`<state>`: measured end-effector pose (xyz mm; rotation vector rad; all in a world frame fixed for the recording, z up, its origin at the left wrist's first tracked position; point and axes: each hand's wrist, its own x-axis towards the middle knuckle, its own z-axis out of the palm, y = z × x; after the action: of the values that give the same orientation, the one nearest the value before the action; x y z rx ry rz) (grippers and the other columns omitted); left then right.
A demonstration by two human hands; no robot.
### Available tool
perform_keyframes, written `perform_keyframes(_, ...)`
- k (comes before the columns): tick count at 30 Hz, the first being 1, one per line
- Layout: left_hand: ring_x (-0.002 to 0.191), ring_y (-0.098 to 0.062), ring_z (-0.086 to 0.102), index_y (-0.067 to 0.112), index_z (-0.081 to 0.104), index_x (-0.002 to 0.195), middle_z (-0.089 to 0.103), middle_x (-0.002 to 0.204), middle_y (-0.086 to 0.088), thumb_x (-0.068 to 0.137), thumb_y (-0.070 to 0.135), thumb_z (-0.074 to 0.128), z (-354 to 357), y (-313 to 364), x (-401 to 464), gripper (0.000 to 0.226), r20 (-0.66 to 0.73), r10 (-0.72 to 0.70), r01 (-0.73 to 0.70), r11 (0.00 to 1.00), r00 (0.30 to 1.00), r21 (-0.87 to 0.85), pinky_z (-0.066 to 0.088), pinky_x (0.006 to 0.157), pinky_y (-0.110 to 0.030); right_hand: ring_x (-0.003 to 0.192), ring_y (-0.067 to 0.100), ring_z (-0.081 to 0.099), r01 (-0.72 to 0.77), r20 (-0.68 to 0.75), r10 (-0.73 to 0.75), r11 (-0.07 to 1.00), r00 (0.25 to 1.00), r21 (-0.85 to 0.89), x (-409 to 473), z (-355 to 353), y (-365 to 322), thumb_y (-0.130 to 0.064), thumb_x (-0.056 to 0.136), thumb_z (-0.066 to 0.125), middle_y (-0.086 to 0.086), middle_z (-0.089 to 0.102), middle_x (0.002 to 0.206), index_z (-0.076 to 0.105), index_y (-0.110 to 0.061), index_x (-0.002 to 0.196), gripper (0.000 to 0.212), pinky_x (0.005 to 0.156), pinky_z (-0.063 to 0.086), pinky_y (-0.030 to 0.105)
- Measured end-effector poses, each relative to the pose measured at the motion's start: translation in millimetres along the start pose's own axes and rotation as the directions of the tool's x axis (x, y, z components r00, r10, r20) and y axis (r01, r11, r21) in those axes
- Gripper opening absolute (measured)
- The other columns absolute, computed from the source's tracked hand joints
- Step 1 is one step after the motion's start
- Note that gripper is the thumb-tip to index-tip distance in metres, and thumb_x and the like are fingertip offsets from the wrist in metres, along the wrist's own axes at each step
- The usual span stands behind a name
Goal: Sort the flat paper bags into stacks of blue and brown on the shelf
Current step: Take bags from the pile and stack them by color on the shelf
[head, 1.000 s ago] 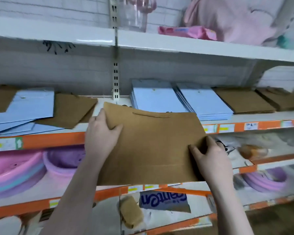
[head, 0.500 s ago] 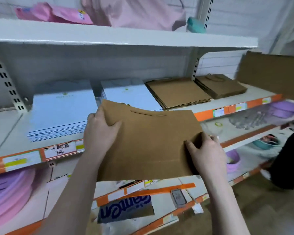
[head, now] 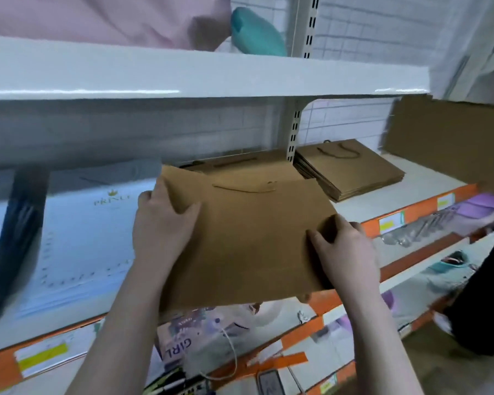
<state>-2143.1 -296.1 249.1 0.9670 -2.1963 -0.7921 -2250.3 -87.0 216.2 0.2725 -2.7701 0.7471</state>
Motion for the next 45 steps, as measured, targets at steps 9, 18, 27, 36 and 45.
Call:
perform_keyframes(9, 0.113, -0.038, 0.047, 0.009, 0.039, 0.139, 0.048, 0.120, -0.020, 0.084, 0.034, 0.065, 82.5, 45.0, 25.0, 0.065, -0.168, -0.129, 0.143, 0.987, 0.977, 0.070, 0.038, 0.091, -0.038, 0.101, 0.032, 0.053, 0.208, 0.136, -0.221, 0.972, 0.966, 0.105, 129.5, 27.1, 33.3, -0.043, 0.090, 0.053, 0.011, 0.054, 0.111, 0.055, -0.012, 0.110, 0.037, 0.086, 0.046, 0.039)
perform_keyframes(18, 0.120, -0.037, 0.043, 0.003, 0.036, 0.140, 0.047, 0.129, -0.022, 0.085, 0.037, 0.063, 115.3, 50.9, 46.9, 0.070, -0.261, -0.240, 0.294, 0.936, 0.935, 0.192, 0.035, 0.099, -0.042, 0.104, 0.025, 0.050, 0.332, 0.280, -0.404, 0.903, 0.871, 0.272, 196.0, 56.8, 30.5, -0.039, 0.092, 0.051, 0.009, 0.052, 0.115, 0.051, -0.013, 0.119, 0.038, 0.088, 0.042, 0.035)
perform_keyframes(27, 0.125, -0.038, 0.040, 0.003, 0.035, 0.139, 0.043, 0.137, -0.021, 0.085, 0.040, 0.062, 128.8, 38.4, 85.9, 0.071, -0.228, -0.264, 0.311, 0.929, 0.937, 0.199, 0.038, 0.101, -0.048, 0.107, 0.025, 0.050, 0.376, 0.318, -0.437, 0.896, 0.841, 0.236, 213.6, 79.9, 23.5, -0.043, 0.094, 0.046, 0.012, 0.052, 0.117, 0.050, -0.010, 0.121, 0.043, 0.087, 0.044, 0.034)
perform_keyframes(36, 0.131, -0.039, 0.034, 0.009, 0.027, 0.144, 0.026, 0.150, -0.020, 0.088, 0.048, 0.054, 141.9, 17.7, 100.9, 0.073, -0.139, -0.334, 0.360, 0.895, 0.932, 0.263, 0.038, 0.103, -0.048, 0.110, 0.028, 0.050, 0.416, 0.310, -0.433, 0.901, 0.846, 0.123, 220.6, 92.3, 2.7, -0.041, 0.096, 0.044, 0.015, 0.053, 0.119, 0.051, -0.005, 0.120, 0.044, 0.087, 0.041, 0.033)
perform_keyframes(45, 0.140, -0.035, 0.021, 0.007, 0.028, 0.144, 0.014, 0.155, -0.017, 0.091, 0.048, 0.050, 143.2, 20.3, 107.8, 0.070, -0.142, -0.320, 0.350, 0.880, 0.937, 0.320, 0.029, 0.110, -0.045, 0.119, 0.030, 0.046, 0.406, 0.318, -0.399, 0.913, 0.860, 0.047, 216.0, 93.6, 0.8, -0.047, 0.096, 0.040, 0.015, 0.047, 0.132, 0.039, -0.005, 0.136, 0.058, 0.096, 0.040, 0.036)
